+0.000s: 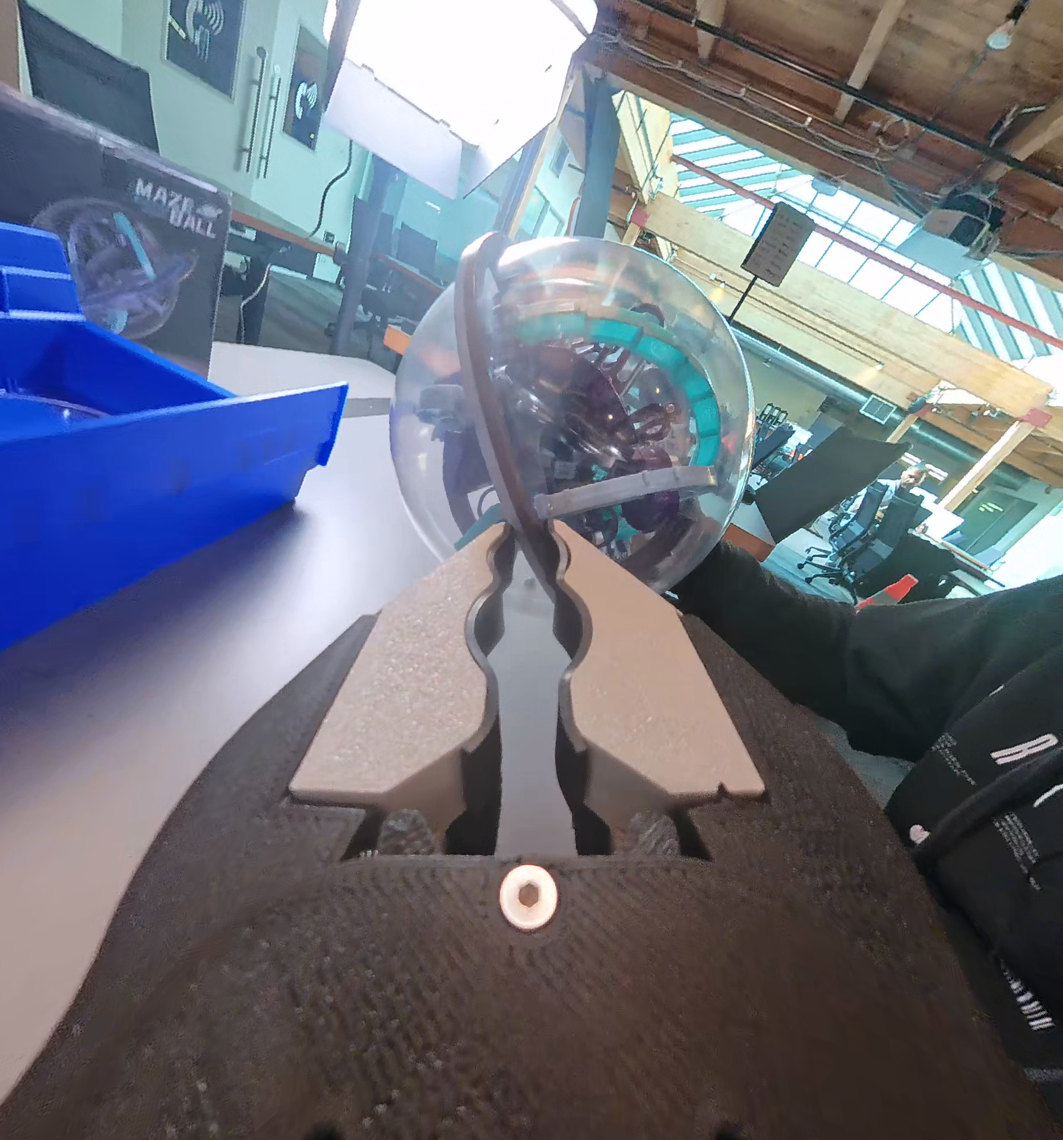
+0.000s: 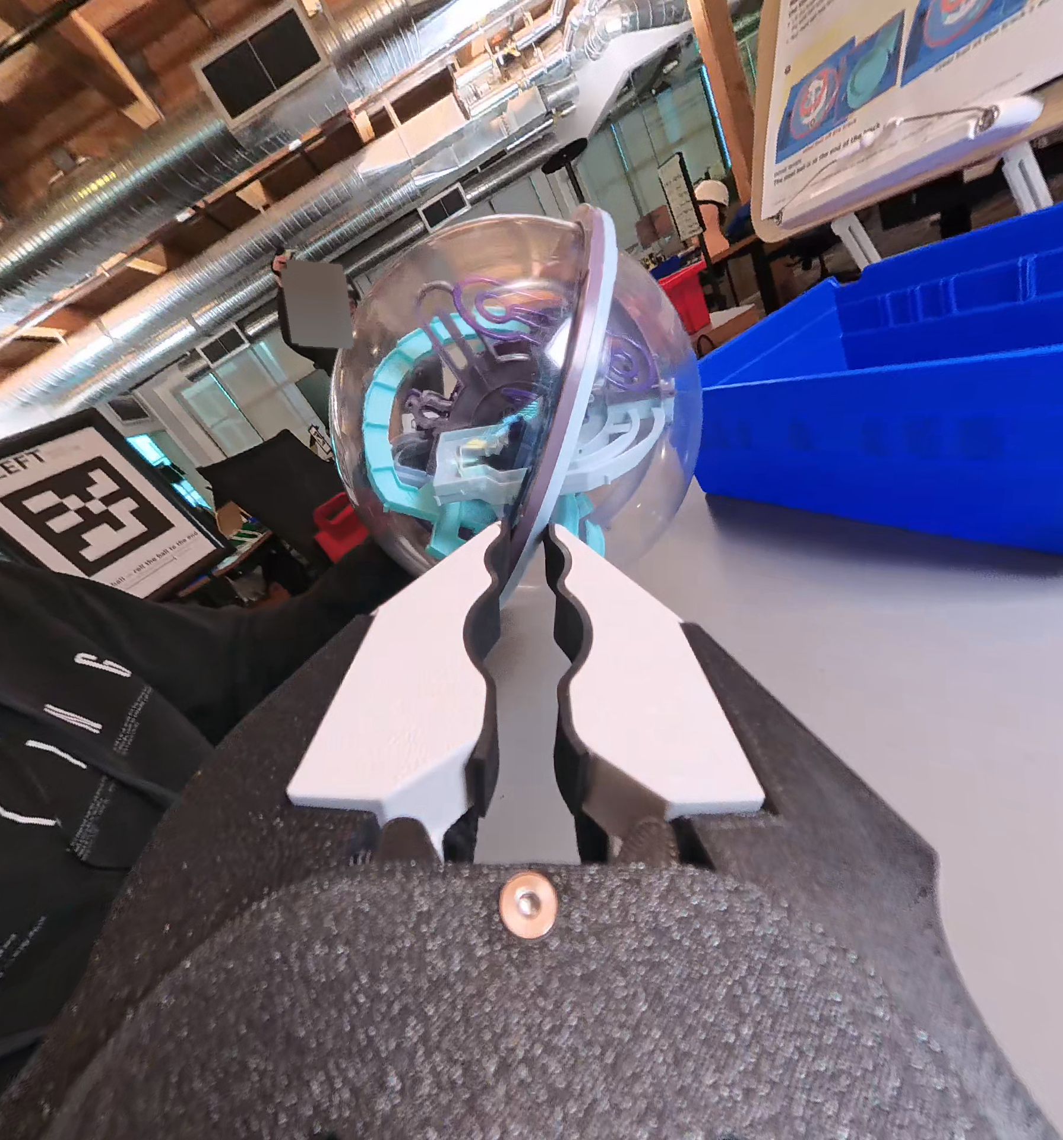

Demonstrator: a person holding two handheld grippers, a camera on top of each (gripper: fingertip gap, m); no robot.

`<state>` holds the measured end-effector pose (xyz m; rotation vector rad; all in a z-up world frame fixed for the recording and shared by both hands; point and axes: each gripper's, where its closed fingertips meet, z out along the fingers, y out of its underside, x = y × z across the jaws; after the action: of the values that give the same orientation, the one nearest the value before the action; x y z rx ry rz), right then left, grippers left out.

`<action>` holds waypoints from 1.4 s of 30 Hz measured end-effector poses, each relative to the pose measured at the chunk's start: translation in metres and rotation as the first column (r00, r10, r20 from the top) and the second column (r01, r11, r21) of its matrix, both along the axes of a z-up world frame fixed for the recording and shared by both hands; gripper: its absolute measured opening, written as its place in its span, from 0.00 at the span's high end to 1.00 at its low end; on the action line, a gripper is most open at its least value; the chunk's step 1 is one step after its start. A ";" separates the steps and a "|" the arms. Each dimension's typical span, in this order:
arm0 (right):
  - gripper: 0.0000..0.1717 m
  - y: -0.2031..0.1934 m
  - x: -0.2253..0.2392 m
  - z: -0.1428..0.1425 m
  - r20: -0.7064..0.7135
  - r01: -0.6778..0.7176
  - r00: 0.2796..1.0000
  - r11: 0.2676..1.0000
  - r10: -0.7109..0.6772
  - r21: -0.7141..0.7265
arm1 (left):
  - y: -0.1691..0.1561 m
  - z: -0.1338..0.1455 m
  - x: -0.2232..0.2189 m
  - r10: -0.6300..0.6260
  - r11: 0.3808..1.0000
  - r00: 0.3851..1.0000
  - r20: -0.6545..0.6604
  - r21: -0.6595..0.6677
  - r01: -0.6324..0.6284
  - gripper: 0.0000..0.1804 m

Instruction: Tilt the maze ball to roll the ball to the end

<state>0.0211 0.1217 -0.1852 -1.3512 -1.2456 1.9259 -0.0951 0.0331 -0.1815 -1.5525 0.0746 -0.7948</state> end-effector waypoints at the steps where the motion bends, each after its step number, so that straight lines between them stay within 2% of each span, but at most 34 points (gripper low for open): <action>1: 0.95 0.001 -0.001 -0.003 0.014 -0.004 1.000 1.000 0.004 -0.017 | 0.000 -0.003 -0.001 0.002 1.000 1.000 0.016 -0.021 -0.001 0.96; 11: 0.96 0.004 -0.007 -0.022 0.104 -0.054 0.991 0.965 0.082 -0.255 | 0.004 -0.025 -0.008 0.029 0.978 0.975 0.218 -0.208 0.017 0.97; 16: 0.96 0.004 -0.010 -0.026 0.115 -0.065 0.988 0.951 0.104 -0.301 | 0.005 -0.033 -0.011 0.029 0.970 0.961 0.274 -0.239 0.039 0.97; 29: 0.96 0.005 -0.011 -0.031 0.134 -0.067 0.984 0.935 0.120 -0.348 | 0.006 -0.038 -0.012 0.026 0.964 0.945 0.327 -0.257 0.062 0.97; 39: 0.96 0.006 -0.012 -0.034 0.136 -0.066 0.983 0.932 0.122 -0.356 | 0.005 -0.033 -0.012 0.021 0.971 0.947 0.319 -0.230 0.056 0.97; 42: 0.96 0.005 -0.012 -0.032 0.121 -0.070 0.986 0.942 0.115 -0.327 | 0.005 -0.026 -0.011 0.016 0.982 0.962 0.274 -0.184 0.036 0.97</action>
<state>0.0096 0.1270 -0.2174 -1.6386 -1.1071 2.2081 -0.1062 0.0377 -0.2074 -1.6030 -0.2018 -1.0420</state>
